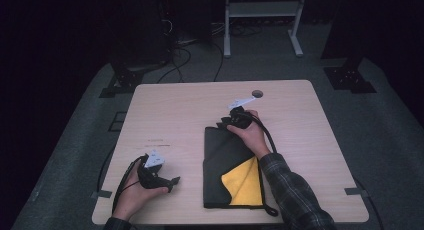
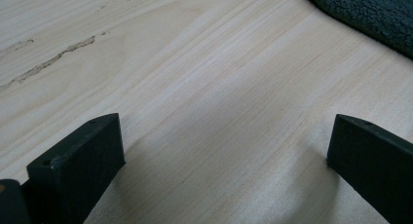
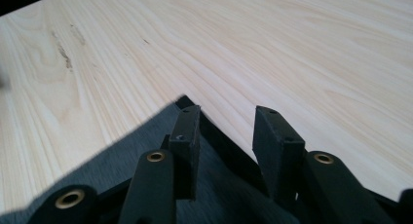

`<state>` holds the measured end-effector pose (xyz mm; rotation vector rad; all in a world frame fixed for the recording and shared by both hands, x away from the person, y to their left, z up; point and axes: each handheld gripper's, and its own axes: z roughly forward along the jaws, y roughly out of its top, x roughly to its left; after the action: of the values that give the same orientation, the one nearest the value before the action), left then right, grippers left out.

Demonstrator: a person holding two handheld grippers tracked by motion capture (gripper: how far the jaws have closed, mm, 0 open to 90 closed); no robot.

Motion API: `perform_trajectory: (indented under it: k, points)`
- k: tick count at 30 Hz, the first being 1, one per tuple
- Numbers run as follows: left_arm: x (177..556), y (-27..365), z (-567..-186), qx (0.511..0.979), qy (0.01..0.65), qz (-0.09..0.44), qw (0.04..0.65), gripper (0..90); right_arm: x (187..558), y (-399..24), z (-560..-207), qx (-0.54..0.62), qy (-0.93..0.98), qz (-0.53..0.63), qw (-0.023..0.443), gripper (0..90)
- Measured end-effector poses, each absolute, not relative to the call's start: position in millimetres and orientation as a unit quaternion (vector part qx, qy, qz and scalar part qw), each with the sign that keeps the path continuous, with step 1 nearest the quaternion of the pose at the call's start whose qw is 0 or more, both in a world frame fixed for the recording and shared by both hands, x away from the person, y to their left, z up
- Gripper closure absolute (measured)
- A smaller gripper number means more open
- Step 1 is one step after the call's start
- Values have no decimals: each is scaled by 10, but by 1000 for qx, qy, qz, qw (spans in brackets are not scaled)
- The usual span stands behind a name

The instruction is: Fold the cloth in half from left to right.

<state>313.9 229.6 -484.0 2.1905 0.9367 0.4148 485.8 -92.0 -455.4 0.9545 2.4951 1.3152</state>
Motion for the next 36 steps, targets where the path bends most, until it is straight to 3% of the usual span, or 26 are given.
perform_trajectory:
  k: [9,13,16,19,22,24,36]
  points:
    - [3140,2296,-4840,847,362,160,354,0,4951,-590,-4705,304,854,419,56,614]
    - [3140,2296,-4840,848,362,160,353,0,4967,-510,-4729,302,856,416,58,794]
    - [3139,2295,-4841,847,363,160,355,0,4974,-448,-4695,300,853,424,57,829]
    - [3141,2295,-4840,847,363,160,354,0,4992,-400,-4668,302,848,432,55,816]
    - [3141,2295,-4840,847,363,160,354,0,5012,-395,-4687,309,844,434,56,652]
    - [3140,2293,-4842,846,364,160,355,0,4999,-441,-4652,314,841,436,61,607]
    - [3141,2294,-4841,847,363,161,354,0,4660,-913,-4467,285,842,454,63,620]
